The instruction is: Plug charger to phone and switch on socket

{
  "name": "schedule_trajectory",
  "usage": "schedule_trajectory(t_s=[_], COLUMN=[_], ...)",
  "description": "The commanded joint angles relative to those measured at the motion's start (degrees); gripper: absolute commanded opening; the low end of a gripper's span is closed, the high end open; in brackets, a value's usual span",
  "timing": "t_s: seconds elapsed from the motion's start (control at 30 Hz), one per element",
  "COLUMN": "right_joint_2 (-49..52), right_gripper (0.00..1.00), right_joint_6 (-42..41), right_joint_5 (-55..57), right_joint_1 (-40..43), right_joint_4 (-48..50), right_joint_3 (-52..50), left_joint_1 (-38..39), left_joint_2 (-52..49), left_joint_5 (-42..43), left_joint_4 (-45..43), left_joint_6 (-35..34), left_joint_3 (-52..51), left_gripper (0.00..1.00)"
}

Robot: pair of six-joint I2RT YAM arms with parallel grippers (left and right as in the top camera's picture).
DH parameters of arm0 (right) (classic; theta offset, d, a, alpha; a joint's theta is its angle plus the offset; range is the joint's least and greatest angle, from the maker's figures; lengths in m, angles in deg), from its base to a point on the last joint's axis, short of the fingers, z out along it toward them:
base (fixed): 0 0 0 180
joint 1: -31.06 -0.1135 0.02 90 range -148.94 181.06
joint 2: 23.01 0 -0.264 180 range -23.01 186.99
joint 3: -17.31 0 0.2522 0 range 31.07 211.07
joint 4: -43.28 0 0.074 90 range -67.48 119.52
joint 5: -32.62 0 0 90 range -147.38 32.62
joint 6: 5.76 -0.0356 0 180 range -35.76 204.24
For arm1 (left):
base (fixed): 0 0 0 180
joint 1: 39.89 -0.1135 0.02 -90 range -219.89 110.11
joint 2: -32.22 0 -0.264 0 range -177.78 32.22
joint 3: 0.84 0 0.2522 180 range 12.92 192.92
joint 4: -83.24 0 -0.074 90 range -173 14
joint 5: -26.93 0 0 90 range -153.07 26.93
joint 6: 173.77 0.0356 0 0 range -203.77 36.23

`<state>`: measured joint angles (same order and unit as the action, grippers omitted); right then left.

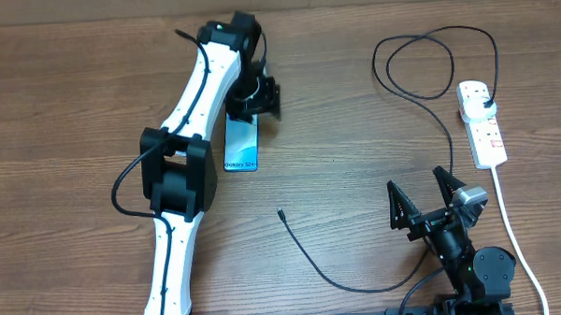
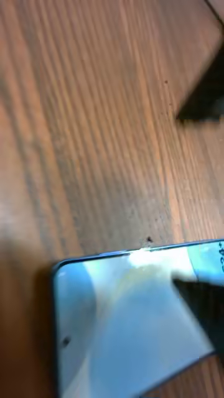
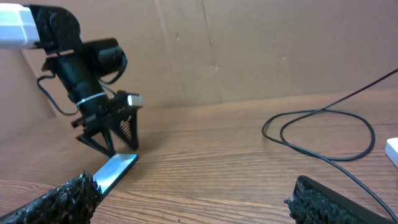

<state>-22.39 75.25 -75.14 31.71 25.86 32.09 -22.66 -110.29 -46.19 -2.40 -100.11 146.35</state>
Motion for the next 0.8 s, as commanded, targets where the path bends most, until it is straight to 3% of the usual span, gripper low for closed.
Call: schedule_trajectory(t_s=[0.0,0.2,0.77], right_joint_2=[-0.5,-0.5,-0.5], right_gripper=[1.0,1.0,1.0], right_joint_6=[0.1,0.1,0.1], right_joint_5=[0.1,0.1,0.1], right_joint_1=[-0.3,-0.3,-0.3], right_joint_4=[0.3,0.3,0.3], right_joint_3=[-0.5,-0.5,-0.5], left_joint_1=[-0.2,-0.2,0.0], left_joint_2=[-0.2,-0.2,-0.3], left_joint_5=[-5.7,-15.3,-15.6], left_joint_4=[0.6,0.7,-4.8], left_joint_6=[1.1,1.1,0.9], left_joint_3=[1.5,-1.5,-14.6], left_gripper=[1.0,1.0,1.0])
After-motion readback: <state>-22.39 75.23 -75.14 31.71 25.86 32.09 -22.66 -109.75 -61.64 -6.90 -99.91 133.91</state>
